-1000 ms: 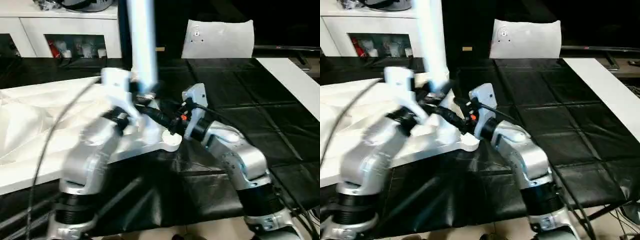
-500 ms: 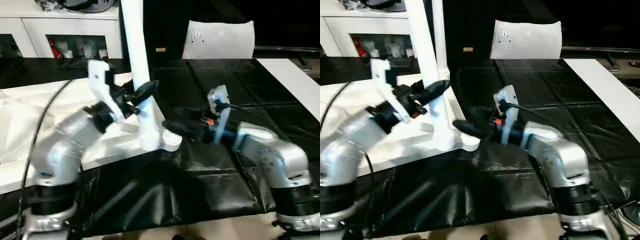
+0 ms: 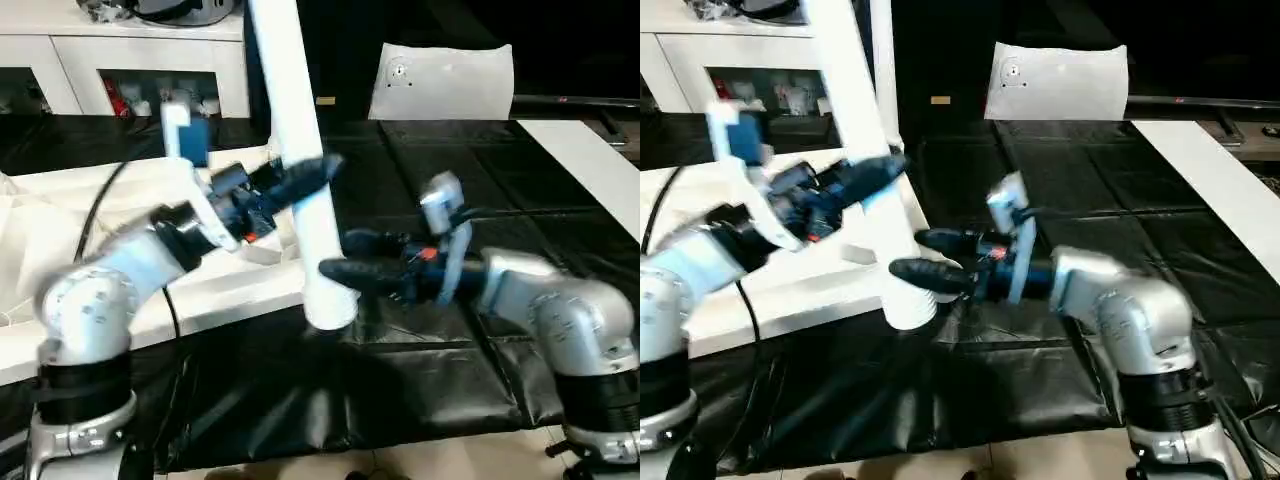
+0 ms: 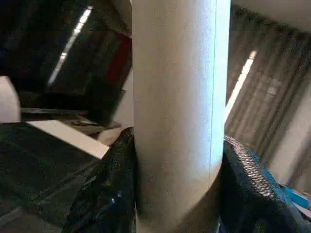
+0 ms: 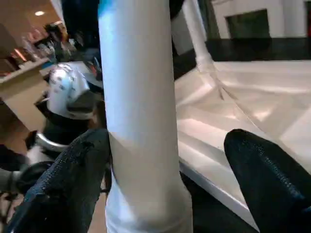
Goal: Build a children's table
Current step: Insert table leg to table base
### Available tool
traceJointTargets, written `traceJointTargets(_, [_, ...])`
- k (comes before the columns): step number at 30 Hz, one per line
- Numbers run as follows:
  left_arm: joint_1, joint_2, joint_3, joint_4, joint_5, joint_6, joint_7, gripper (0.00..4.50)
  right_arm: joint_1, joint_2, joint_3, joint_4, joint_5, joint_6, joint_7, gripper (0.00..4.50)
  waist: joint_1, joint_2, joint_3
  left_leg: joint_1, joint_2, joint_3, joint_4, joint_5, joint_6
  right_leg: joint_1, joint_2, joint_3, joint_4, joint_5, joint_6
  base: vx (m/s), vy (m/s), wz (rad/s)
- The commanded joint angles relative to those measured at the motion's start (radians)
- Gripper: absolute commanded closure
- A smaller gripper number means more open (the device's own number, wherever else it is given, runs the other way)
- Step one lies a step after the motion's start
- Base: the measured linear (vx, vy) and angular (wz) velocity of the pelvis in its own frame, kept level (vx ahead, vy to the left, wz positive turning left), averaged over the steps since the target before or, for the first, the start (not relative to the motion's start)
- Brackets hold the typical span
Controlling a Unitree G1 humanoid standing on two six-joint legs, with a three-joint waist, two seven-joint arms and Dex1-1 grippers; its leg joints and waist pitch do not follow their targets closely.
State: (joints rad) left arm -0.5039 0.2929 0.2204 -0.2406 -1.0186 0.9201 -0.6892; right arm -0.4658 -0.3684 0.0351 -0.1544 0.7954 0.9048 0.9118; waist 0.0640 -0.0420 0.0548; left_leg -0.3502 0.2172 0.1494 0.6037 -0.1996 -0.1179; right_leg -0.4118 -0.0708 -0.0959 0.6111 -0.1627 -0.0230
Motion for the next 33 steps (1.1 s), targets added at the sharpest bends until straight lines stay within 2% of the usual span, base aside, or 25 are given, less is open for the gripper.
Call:
traceJointTargets(1, [-0.016, 0.008, -0.016, -0.017, -0.023, 0.018, -0.035, 2.65, -0.005, -0.021, -0.017, -0.017, 0.011, 0.015, 0.013, 0.44, 0.005, 0.012, -0.065, -0.006, -0.002, 0.014, -0.067, -0.165, 0.008, 0.063, -0.046, 0.041, -0.089, -0.394, -0.081, 0.0, 0.0, 0.0])
traceJointTargets(4, [-0.019, 0.013, -0.022, -0.016, -0.035, 0.027, -0.044, 2.65, -0.002, -0.032, 0.0, -0.029, 0.017, 0.022, 0.029, 0.44, 0.005, 0.012, -0.066, -0.006, -0.001, 0.014, -0.066, -0.154, 0.005, 0.063, -0.046, 0.041, -0.089, -0.389, -0.073, 0.0, 0.0, 0.0])
traceJointTargets(9, [-0.029, 0.033, -0.048, -0.015, -0.048, 0.041, -0.076, 2.65, -0.01, -0.046, 0.033, -0.028, 0.005, 0.011, 0.06, 0.44, 0.009, 0.012, -0.067, -0.007, -0.001, 0.014, -0.066, -0.138, 0.004, 0.065, -0.046, 0.043, -0.083, -0.358, -0.082, 0.0, 0.0, 0.0])
traceJointTargets(12, [-0.034, 0.05, -0.074, -0.016, -0.045, 0.045, -0.114, 2.65, -0.021, -0.05, 0.056, -0.015, -0.014, -0.021, 0.095, 0.44, 0.01, 0.013, -0.066, -0.006, -0.001, 0.015, -0.066, -0.148, 0.004, 0.063, -0.047, 0.042, -0.087, -0.376, -0.079, 0.0, 0.0, 0.0])
traceJointTargets(16, [-0.04, 0.058, -0.091, -0.014, -0.038, 0.044, -0.139, 2.65, -0.028, -0.055, 0.065, -0.008, -0.004, -0.033, 0.139, 0.44, 0.013, 0.014, -0.066, -0.005, 0.0, 0.014, -0.066, -0.154, 0.002, 0.063, -0.048, 0.042, -0.088, -0.387, -0.077, 0.0, 0.0, 0.0])
traceJointTargets(18, [-0.054, 0.063, -0.12, -0.006, -0.017, 0.03, -0.175, 2.65, -0.04, -0.08, 0.094, 0.004, 0.003, -0.035, 0.22, 0.44, 0.015, 0.014, -0.066, -0.004, 0.001, 0.014, -0.067, -0.162, 0.006, 0.064, -0.048, 0.042, -0.089, -0.39, -0.078, 0.0, 0.0, 0.0])
traceJointTargets(21, [-0.072, 0.083, -0.162, 0.006, 0.019, 0.002, -0.23, 2.65, -0.056, -0.111, 0.148, 0.034, -0.025, -0.053, 0.297, 0.44, 0.018, 0.012, -0.066, -0.004, 0.002, 0.014, -0.066, -0.158, 0.01, 0.064, -0.048, 0.042, -0.088, -0.384, -0.082, 0.0, 0.0, 0.0])
traceJointTargets(23, [-0.076, 0.087, -0.175, 0.011, 0.026, -0.006, -0.25, 2.65, -0.061, -0.119, 0.164, 0.045, -0.033, -0.061, 0.328, 0.44, 0.021, 0.009, -0.065, -0.005, 0.002, 0.014, -0.067, -0.155, 0.009, 0.065, -0.05, 0.044, -0.087, -0.386, -0.081, 0.0, 0.0, 0.0])
traceJointTargets(25, [-0.082, 0.089, -0.186, 0.018, 0.031, -0.014, -0.271, 2.65, -0.067, -0.123, 0.177, 0.055, -0.043, -0.073, 0.358, 0.44, 0.022, 0.011, -0.067, -0.006, 0.003, 0.014, -0.066, -0.148, 0.006, 0.066, -0.05, 0.044, -0.084, -0.369, -0.091, 0.0, 0.0, 0.0])
traceJointTargets(26, [-0.084, 0.088, -0.19, 0.021, 0.032, -0.016, -0.28, 2.65, -0.069, -0.123, 0.18, 0.06, -0.048, -0.083, 0.372, 0.44, 0.023, 0.008, -0.068, -0.006, 0.004, 0.014, -0.066, -0.143, 0.005, 0.067, -0.051, 0.045, -0.082, -0.358, -0.095, 0.0, 0.0, 0.0])
traceJointTargets(28, [-0.088, 0.09, -0.2, 0.026, 0.039, -0.018, -0.288, 2.65, -0.073, -0.123, 0.188, 0.069, -0.057, -0.094, 0.388, 0.72, 0.023, 0.009, -0.068, -0.007, 0.004, 0.014, -0.066, -0.143, 0.005, 0.067, -0.051, 0.044, -0.08, -0.355, -0.1, 0.0, 0.0, 0.0])
traceJointTargets(33, [-0.107, 0.099, -0.235, 0.055, 0.069, -0.039, -0.327, 2.65, -0.096, -0.126, 0.23, 0.103, -0.084, -0.141, 0.449, 1.05, 0.024, 0.011, -0.067, -0.004, 0.004, 0.014, -0.065, -0.152, 0.007, 0.067, -0.052, 0.044, -0.083, -0.377, -0.099, 0.0, 0.0, 0.0])
